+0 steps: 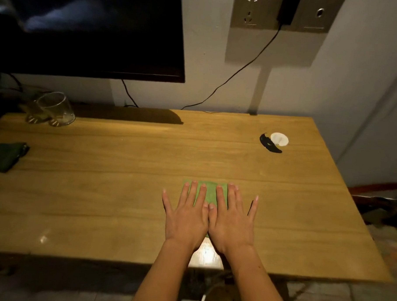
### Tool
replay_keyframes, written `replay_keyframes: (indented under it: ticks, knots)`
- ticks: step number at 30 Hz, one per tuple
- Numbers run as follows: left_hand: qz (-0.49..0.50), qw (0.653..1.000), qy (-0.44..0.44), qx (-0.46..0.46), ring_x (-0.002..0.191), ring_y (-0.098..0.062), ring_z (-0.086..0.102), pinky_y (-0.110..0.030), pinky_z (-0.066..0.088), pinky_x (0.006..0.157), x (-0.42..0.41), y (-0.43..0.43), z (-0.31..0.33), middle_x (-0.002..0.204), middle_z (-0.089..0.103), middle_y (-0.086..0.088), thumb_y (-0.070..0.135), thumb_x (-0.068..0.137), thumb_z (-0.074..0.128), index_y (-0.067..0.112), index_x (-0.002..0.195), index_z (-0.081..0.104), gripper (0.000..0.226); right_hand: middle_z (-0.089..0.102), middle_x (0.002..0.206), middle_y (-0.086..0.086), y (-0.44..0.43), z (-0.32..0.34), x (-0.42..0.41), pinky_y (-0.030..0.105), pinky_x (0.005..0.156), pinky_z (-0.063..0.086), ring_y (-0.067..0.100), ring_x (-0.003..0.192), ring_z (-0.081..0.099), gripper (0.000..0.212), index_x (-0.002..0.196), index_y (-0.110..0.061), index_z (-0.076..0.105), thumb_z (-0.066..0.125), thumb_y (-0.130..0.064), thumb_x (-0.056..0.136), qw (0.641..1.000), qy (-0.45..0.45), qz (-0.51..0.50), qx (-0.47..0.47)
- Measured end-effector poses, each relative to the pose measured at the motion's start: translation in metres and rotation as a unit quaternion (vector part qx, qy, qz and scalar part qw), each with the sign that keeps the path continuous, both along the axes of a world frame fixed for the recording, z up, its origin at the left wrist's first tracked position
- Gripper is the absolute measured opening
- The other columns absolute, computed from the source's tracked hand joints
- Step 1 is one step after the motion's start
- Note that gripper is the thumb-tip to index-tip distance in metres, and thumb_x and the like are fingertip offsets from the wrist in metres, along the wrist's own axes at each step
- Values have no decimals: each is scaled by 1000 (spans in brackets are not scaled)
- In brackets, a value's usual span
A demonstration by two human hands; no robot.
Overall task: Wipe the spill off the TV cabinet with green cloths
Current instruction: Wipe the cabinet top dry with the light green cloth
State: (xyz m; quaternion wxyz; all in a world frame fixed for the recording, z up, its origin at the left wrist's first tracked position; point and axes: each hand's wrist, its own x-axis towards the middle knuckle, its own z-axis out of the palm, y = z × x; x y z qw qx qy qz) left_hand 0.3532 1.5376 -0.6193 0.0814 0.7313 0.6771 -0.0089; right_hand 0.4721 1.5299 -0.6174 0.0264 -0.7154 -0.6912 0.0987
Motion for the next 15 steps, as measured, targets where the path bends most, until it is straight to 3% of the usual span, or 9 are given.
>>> replay_keyframes:
  ticks: [6, 9, 11, 14, 15]
  knots:
    - [-2, 1000, 6, -25, 147, -13, -21, -66, -17, 110, 12, -85, 7, 161, -16, 8, 46, 98, -3, 33, 152, -13, 57, -18, 162, 2, -84, 3, 11, 64, 111, -19, 20, 147, -23, 65, 152, -29, -13, -12, -54, 92, 999, -34, 5, -31]
    - [-3, 999, 14, -43, 144, -14, -25, -66, -17, 110, 19, -105, 12, 159, -21, 8, 46, 92, -12, 33, 150, -17, 60, -20, 161, 1, -102, 6, 16, 63, 110, -20, 21, 146, -25, 64, 151, -30, -16, -11, -55, 92, 998, -41, 3, -44]
    - [-7, 999, 19, -40, 143, -14, -27, -67, -17, 110, 21, -110, 14, 159, -21, 8, 46, 91, -13, 34, 152, -15, 62, -22, 160, 1, -106, 7, 17, 64, 110, -21, 20, 145, -27, 64, 151, -30, -16, -11, -55, 92, 998, -45, 3, -50]
    - [-5, 1000, 13, -26, 147, -16, -16, -66, -10, 112, 21, -102, 16, 162, -8, 7, 45, 94, -6, 34, 154, -2, 61, -24, 159, 1, -99, 6, 16, 65, 109, -20, 21, 144, -28, 65, 150, -31, -16, -13, -55, 90, 998, -43, -3, -55]
    - [-11, 999, 15, -33, 146, -15, -19, -67, -13, 111, 21, -97, 15, 161, -13, 8, 45, 93, -8, 34, 152, -8, 60, -25, 159, 2, -94, 6, 17, 65, 109, -21, 21, 144, -29, 65, 150, -31, -18, -15, -55, 89, 997, -45, -2, -57]
